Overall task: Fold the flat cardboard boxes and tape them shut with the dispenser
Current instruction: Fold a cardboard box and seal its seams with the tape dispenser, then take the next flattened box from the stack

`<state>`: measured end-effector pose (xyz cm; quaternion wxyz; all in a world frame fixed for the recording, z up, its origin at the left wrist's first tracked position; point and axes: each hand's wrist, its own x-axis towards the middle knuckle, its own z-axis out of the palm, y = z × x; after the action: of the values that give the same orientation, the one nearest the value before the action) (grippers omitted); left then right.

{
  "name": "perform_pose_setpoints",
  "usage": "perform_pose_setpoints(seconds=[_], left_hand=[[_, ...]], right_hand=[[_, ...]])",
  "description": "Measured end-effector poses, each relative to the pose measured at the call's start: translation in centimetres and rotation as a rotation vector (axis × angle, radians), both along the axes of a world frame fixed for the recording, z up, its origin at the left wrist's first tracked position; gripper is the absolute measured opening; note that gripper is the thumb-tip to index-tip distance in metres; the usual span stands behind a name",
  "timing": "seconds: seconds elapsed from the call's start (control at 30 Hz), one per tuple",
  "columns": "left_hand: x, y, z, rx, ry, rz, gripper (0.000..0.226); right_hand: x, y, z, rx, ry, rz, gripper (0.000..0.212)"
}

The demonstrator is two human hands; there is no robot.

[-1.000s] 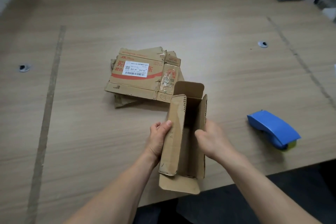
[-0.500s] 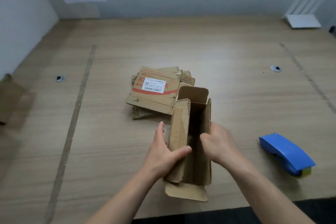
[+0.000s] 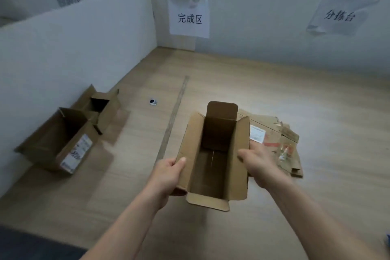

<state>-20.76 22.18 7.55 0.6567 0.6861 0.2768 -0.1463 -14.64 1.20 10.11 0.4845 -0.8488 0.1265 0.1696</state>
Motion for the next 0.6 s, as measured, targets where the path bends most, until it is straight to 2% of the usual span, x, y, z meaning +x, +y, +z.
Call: perform_pose_setpoints(seconds=[0.13,0.27,0.43,0.5,0.6], left_hand=[[1.3,10.4,-1.0,-0.018,0.031,0.143,0.035],[2.3,18.8,-0.7,0.041,0.041,0.164,0.031],[4.9,25.6,-0.9,0.219,-0.021,0.124,0.028],[6.3,27.1,-1.1,0.308,-0.048,0.108,0.026],[8.6,28.3,-1.2,0.429,-0.099,0.043,0.042]], right_hand=[[1.8,10.2,-0.6,0.097,0.078,0.010,0.007],[3.5,19.2,-1.5,0.121,0.098,0.066,0.010],[6.1,26.7,-2.9,0.135,0.093,0.058,0.011],[7.7,28.8,-3.6,0.126,0.080,0.036,0.018],[10.1,31.0,-4.1,0.093,0.067,0.026,0.016]])
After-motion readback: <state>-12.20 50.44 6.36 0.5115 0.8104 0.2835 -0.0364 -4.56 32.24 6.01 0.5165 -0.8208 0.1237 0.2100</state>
